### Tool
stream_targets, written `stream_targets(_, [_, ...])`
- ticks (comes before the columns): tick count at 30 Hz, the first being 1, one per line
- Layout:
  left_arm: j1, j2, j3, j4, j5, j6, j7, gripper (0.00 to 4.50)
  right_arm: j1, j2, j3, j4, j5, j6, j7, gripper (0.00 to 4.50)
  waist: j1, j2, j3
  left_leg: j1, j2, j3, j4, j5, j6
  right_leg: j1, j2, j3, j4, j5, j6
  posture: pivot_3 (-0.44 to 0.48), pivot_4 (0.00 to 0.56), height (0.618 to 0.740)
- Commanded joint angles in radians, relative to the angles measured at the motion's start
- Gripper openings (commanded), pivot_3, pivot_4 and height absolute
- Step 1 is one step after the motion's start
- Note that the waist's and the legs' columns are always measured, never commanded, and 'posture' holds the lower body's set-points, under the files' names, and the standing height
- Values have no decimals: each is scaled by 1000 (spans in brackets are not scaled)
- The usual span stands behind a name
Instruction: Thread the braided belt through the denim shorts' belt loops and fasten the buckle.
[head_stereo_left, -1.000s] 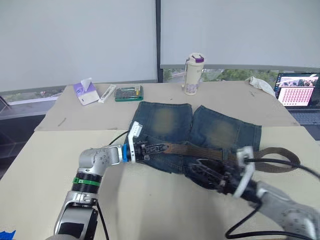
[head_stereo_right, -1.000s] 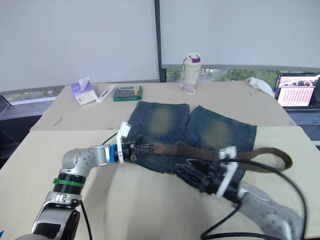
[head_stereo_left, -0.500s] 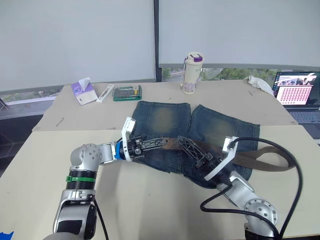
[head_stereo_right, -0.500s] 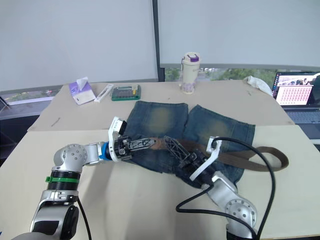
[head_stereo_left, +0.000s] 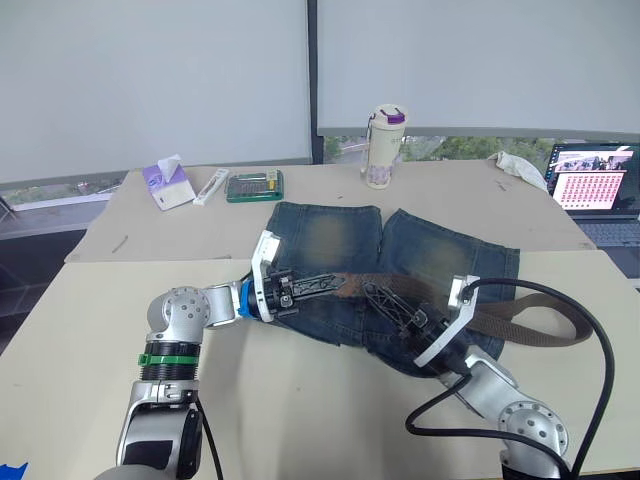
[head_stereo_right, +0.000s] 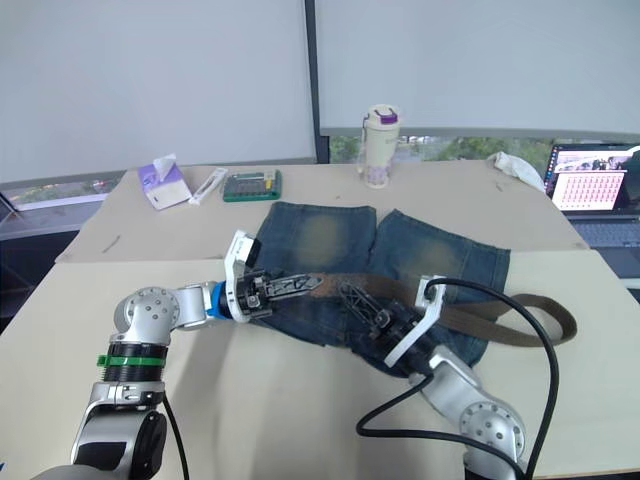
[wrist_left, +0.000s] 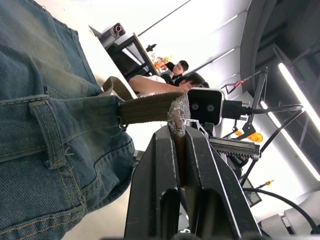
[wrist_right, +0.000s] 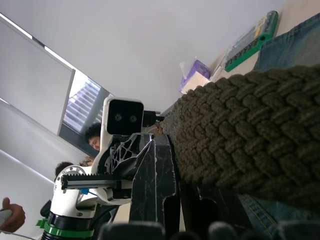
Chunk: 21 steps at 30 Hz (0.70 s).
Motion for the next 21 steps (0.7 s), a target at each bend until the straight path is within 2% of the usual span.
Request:
stream_targets(1, [-6, 0, -32, -57, 84, -188, -30, 770, 6, -30, -20, -30, -16, -30, -16, 0, 3, 0, 0, 0, 0, 0, 0, 0, 0, 0, 0, 0, 0, 0, 0, 0, 150, 740])
stream_targets(2, [-6, 6, -45, -58, 104, -217, -35, 971, 10, -40, -25, -28, -21, -34, -18, 0, 3, 0, 0, 0, 0, 0, 0, 0, -1, 0, 0, 0, 0, 0, 0, 0, 150, 740])
stream_targets(9, [34, 106, -189, -77, 300, -473, -157, 3333, 72, -150, -139, 0, -35, -31, -82, 0, 3, 0, 0, -1, 0, 1, 0, 0, 0, 0, 0, 0, -1, 0, 0, 0, 150, 740])
stream_targets(15, [57, 152, -247, -49, 380, -608, -259, 3333, 67, -159, -167, 50, -50, -22, -153, 0, 2, 0, 0, -1, 0, 1, 0, 0, 0, 1, 0, 0, -1, 0, -1, 0, 150, 740])
stream_targets(21, [57, 138, -244, 11, 410, -648, -269, 3333, 30, -126, -96, 65, -66, -8, -166, 0, 1, 0, 0, -1, 0, 2, 0, 0, 1, 1, 1, 0, -1, 0, 0, 0, 150, 740])
